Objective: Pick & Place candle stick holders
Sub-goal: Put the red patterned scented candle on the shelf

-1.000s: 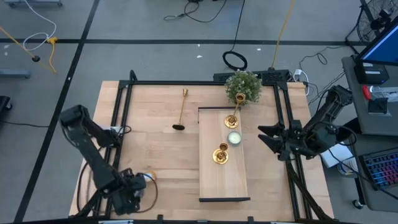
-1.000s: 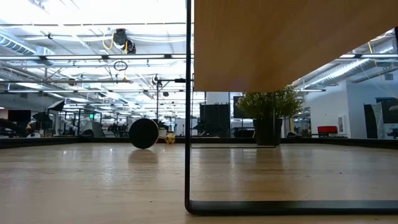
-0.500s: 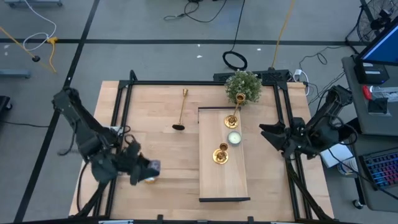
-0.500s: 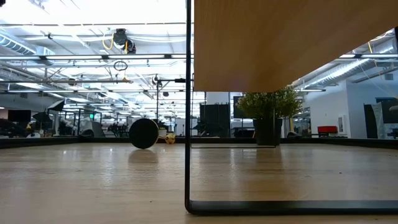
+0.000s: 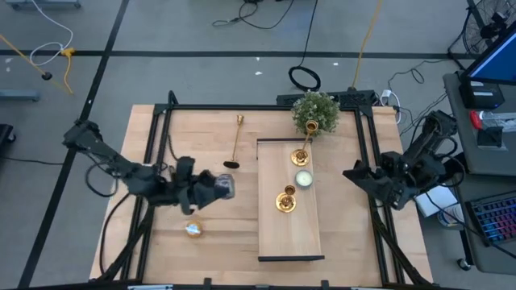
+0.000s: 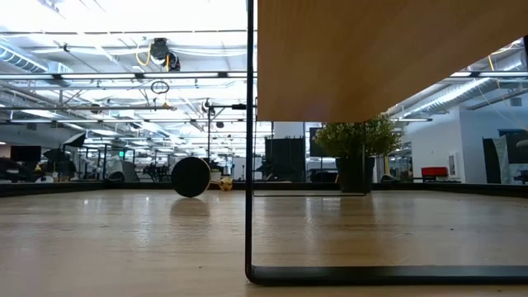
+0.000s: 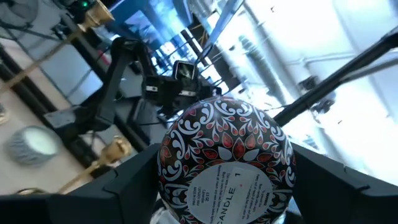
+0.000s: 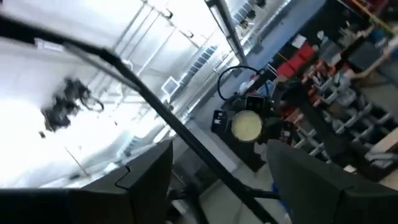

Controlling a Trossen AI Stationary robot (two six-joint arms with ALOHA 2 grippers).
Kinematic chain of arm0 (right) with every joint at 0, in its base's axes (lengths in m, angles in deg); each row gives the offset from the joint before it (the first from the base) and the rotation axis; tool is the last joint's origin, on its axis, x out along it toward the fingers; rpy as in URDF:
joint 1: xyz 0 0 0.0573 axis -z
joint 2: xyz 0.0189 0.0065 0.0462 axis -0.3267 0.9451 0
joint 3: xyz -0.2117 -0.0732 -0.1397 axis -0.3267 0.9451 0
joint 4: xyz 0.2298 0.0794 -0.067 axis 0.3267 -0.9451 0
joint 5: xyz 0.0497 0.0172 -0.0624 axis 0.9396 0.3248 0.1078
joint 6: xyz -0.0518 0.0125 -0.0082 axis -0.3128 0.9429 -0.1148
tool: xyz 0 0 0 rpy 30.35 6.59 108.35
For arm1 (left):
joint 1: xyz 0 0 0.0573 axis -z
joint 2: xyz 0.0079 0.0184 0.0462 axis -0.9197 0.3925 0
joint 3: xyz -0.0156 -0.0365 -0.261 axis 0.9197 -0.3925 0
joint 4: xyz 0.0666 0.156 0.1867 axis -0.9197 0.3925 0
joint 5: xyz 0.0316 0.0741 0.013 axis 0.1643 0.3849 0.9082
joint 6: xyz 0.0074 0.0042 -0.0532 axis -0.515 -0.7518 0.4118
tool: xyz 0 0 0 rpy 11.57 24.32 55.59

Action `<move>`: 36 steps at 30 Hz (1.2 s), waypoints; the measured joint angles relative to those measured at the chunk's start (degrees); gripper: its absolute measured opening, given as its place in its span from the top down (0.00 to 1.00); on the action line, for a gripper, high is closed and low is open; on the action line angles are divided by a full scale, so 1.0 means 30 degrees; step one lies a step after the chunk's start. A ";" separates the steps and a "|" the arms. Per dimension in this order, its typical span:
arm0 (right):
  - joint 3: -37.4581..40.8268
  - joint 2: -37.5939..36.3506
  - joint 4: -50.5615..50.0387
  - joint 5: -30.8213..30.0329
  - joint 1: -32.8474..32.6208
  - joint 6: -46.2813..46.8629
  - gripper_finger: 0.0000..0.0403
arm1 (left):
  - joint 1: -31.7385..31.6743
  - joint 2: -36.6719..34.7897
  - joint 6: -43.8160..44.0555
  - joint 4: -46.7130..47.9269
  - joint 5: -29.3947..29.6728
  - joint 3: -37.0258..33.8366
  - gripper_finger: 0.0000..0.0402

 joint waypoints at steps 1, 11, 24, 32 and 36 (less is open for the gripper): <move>-0.0003 0.0058 0.0009 0.0309 -0.0007 -0.0692 0.37 | -0.0311 0.0392 0.0124 -0.0664 -0.0357 0.0000 0.26; -0.3521 0.2506 -0.4527 0.1361 -0.0036 -0.8593 0.37 | -0.2029 0.4622 0.1565 -0.6078 -0.2551 0.1521 0.26; -1.1588 0.6752 -1.4280 -0.2252 -0.0015 -1.1960 0.21 | -0.3095 0.7249 0.2578 0.0474 -0.4128 0.8251 0.26; -1.3704 0.9065 -1.5998 -0.2666 0.0674 -1.2906 0.15 | -0.4159 0.7272 0.3838 0.0689 -0.5753 0.8648 0.26; -1.3763 0.9791 -1.5730 -0.2619 0.1176 -1.2972 0.14 | -0.4653 0.7483 0.4555 -0.0177 -0.7027 0.8653 0.26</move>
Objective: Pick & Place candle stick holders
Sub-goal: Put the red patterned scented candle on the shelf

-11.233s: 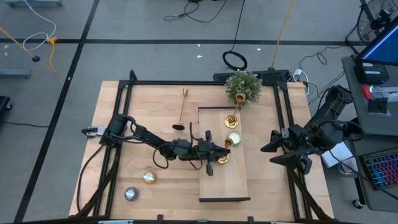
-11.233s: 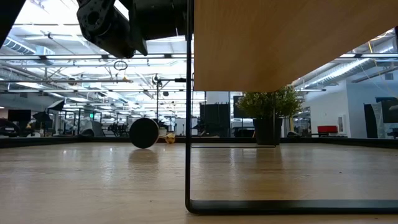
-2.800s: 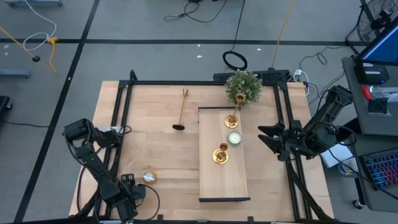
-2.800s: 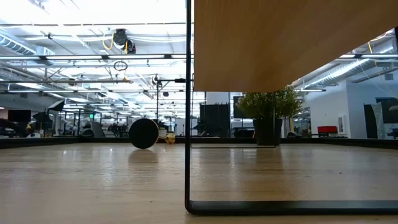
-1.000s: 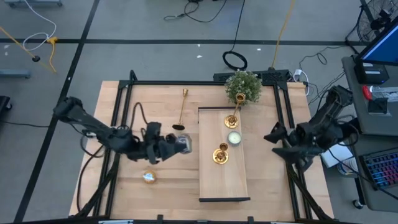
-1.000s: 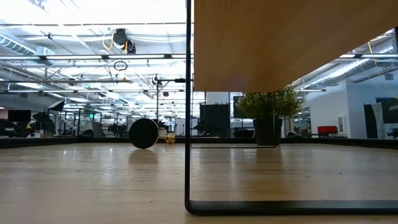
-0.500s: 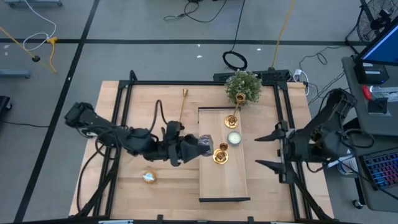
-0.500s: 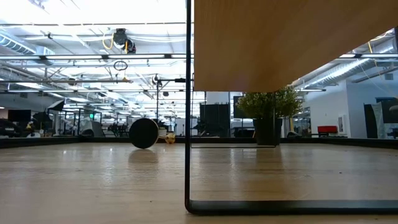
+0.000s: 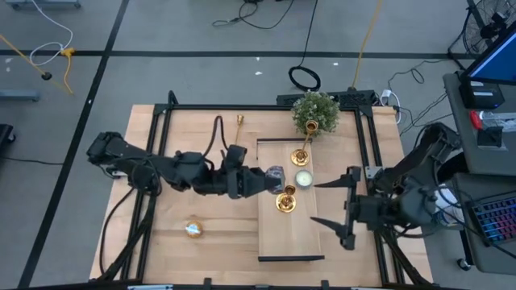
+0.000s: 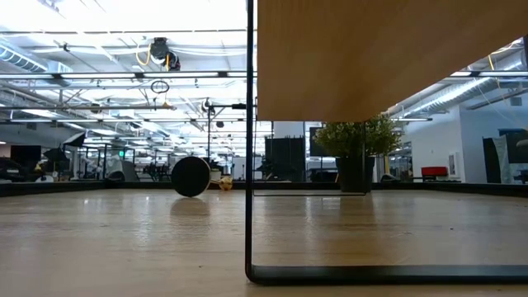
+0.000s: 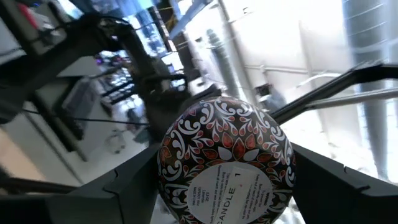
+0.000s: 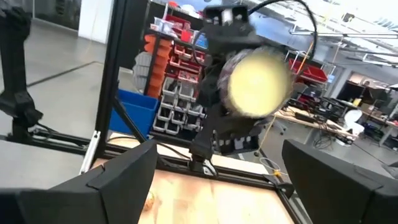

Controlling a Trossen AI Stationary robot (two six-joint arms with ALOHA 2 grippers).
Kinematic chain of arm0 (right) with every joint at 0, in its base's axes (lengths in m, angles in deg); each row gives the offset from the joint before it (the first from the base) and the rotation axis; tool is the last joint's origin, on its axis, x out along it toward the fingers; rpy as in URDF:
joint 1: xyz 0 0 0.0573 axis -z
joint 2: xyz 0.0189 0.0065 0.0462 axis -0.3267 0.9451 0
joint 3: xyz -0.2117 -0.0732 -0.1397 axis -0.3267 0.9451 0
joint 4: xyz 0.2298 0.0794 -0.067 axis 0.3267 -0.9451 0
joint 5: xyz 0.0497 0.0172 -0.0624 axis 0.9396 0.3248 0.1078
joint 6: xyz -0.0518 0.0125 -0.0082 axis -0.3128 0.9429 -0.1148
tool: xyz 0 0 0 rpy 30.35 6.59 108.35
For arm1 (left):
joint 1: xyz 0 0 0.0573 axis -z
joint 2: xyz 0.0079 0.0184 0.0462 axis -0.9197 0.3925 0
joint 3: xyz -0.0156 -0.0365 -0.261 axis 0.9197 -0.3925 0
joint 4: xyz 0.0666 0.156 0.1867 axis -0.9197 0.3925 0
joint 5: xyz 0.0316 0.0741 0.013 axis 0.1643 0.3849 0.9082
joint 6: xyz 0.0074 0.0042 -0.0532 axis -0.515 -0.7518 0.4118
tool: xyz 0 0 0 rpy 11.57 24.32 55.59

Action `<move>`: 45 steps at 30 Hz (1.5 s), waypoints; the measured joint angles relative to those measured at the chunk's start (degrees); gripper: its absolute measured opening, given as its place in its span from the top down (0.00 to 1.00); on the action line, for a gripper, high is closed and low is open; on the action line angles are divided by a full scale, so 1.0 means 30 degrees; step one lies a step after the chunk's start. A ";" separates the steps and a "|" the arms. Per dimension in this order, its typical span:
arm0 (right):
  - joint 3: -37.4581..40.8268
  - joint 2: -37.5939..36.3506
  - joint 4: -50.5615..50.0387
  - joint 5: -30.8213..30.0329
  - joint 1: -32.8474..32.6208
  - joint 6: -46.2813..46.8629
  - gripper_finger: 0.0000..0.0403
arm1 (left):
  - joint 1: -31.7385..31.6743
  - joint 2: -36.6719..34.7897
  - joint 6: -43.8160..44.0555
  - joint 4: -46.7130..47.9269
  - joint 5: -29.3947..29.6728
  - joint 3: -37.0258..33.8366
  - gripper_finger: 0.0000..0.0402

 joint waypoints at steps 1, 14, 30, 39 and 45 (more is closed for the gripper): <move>0.0000 0.0102 0.0006 0.0007 0.0127 0.0100 0.14 | -0.0106 0.0081 0.0145 -0.0270 -0.0281 0.0002 0.26; -0.0007 0.0457 0.2656 0.0441 0.0724 -0.2587 0.14 | -0.0388 0.1478 -0.0346 -0.5792 -0.1832 -0.0033 0.26; -0.0015 0.0457 1.0568 0.5615 0.2011 -0.4842 0.14 | -0.0594 0.6490 -0.4601 -2.0573 -0.5530 0.2483 0.26; -0.0015 0.1110 0.9869 1.0451 0.4446 -0.2100 0.14 | -0.1105 0.9452 -0.2710 -2.0027 -0.9444 0.7933 0.26; -0.1007 0.1950 0.9740 1.0150 0.4077 -0.4231 0.14 | -0.1174 0.9588 -0.2348 -1.9122 -0.9645 0.8104 0.26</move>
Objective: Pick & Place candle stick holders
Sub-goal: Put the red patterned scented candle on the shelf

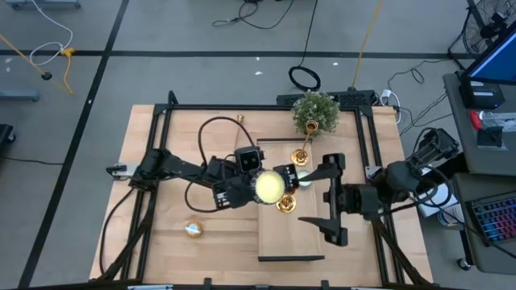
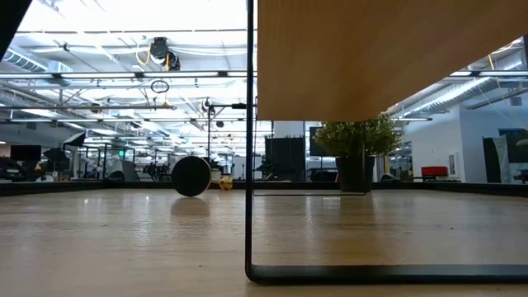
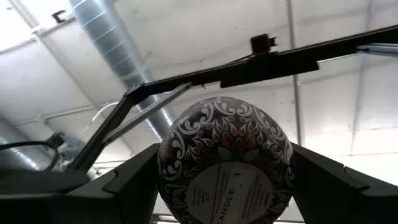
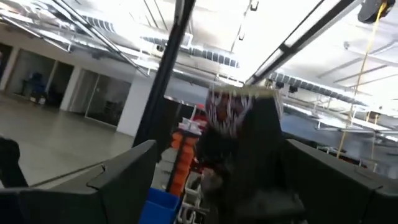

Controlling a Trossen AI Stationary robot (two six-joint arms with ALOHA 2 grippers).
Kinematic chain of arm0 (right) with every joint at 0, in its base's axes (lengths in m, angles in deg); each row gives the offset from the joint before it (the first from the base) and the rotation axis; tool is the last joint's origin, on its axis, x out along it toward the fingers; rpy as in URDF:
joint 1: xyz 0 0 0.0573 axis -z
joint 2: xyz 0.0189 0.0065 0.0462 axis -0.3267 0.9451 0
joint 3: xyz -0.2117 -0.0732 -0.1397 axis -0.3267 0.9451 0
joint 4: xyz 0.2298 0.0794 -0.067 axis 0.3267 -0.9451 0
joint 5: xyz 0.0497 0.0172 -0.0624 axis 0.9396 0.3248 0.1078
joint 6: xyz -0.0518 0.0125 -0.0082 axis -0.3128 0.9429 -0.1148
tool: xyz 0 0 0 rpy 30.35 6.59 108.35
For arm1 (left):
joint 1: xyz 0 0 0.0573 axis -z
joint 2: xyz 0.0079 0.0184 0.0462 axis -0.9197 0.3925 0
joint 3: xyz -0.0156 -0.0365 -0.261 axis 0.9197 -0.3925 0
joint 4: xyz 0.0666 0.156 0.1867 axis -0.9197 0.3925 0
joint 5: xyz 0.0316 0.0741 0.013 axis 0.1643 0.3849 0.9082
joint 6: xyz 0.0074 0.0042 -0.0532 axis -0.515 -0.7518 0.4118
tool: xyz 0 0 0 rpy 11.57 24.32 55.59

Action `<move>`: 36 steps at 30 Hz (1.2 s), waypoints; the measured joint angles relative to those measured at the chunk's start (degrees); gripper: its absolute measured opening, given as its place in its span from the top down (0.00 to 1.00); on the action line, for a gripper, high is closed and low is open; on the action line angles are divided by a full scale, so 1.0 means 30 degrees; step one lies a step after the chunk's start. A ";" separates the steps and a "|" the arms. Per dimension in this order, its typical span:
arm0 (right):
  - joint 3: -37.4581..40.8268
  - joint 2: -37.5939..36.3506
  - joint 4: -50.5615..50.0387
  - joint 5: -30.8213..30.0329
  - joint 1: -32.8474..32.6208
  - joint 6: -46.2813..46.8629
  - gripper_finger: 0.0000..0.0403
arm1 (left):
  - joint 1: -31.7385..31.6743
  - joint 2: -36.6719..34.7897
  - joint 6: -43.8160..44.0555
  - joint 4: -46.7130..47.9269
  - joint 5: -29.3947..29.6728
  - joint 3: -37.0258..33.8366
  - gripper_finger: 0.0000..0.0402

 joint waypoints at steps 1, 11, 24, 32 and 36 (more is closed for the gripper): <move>-0.0280 0.0140 -0.0010 0.0202 0.0050 -0.0116 0.14 | 0.0002 -0.0004 0.0004 0.0337 0.0111 0.0000 0.26; -0.2517 0.1139 -0.3040 0.0419 0.0689 0.0962 0.14 | 0.0053 -0.0036 0.0374 0.0950 -0.0623 0.0000 0.26; -0.3590 0.1087 -0.6151 0.1300 0.1072 0.0301 0.14 | 0.0098 -0.0025 0.1509 0.2223 -0.2364 -0.0015 0.26; -0.3597 0.1054 -0.6479 0.1181 0.1113 -0.0664 0.14 | -0.0281 -0.0015 0.2003 0.2294 -0.2930 -0.0015 0.26; -0.3597 0.1050 -0.7070 0.0762 0.1038 -0.0489 0.14 | -0.0435 -0.0015 0.2388 0.2782 -0.3595 -0.0015 0.26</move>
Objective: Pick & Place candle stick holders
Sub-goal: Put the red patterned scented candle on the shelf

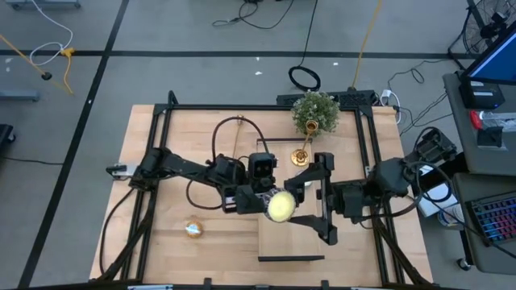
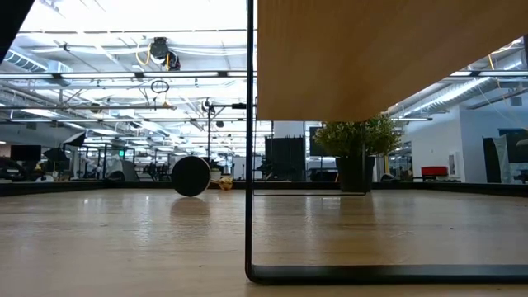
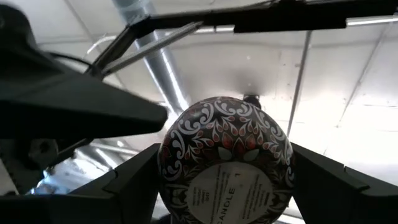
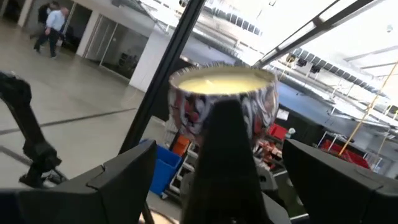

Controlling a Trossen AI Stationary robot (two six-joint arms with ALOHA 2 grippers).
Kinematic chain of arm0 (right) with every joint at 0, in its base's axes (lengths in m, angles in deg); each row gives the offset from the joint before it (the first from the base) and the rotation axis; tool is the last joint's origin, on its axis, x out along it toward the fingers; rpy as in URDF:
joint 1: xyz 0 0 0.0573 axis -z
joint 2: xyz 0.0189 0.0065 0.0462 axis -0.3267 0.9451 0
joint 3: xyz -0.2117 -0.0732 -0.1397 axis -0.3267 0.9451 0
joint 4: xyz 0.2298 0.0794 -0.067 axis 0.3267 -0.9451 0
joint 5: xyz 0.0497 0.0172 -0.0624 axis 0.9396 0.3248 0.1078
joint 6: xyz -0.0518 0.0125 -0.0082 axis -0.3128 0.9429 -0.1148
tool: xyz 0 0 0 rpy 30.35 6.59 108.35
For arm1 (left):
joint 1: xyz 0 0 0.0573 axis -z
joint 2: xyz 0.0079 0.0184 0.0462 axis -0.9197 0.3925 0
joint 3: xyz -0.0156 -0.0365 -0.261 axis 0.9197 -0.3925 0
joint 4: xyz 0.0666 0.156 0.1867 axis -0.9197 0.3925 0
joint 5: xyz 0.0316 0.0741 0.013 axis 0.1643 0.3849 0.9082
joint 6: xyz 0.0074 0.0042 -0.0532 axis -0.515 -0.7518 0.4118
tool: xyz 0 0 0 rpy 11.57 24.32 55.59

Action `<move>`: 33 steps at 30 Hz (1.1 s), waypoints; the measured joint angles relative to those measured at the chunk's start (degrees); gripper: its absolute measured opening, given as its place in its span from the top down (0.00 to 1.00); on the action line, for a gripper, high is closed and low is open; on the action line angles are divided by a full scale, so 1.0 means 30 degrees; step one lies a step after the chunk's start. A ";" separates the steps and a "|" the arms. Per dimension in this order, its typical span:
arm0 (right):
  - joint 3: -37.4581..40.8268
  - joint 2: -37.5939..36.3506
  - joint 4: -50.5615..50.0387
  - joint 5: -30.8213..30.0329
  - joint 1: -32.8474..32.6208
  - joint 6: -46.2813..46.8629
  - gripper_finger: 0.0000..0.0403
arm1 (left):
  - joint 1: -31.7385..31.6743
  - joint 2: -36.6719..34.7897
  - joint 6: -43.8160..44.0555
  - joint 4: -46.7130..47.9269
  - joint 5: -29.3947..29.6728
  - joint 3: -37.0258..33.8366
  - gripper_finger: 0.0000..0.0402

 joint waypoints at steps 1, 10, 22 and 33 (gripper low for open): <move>0.0000 0.0000 -0.0132 -0.0201 -0.0075 0.0004 0.14 | -0.0059 0.0000 0.0128 0.0188 -0.0165 0.0000 0.26; 0.0000 -0.0196 -0.0980 -0.2458 -0.0704 -0.0893 0.14 | -0.0308 0.0000 0.0962 0.1445 -0.0600 0.0000 0.26; 0.0007 -0.0437 -0.0373 -0.2720 -0.1337 -0.1444 0.14 | -0.0046 -0.0029 0.0223 0.1765 -0.0736 0.0000 0.26; 0.0007 -0.0444 -0.1287 -0.3908 -0.1580 -0.1183 0.14 | -0.0263 -0.0029 0.0462 0.2952 -0.0615 0.0000 0.26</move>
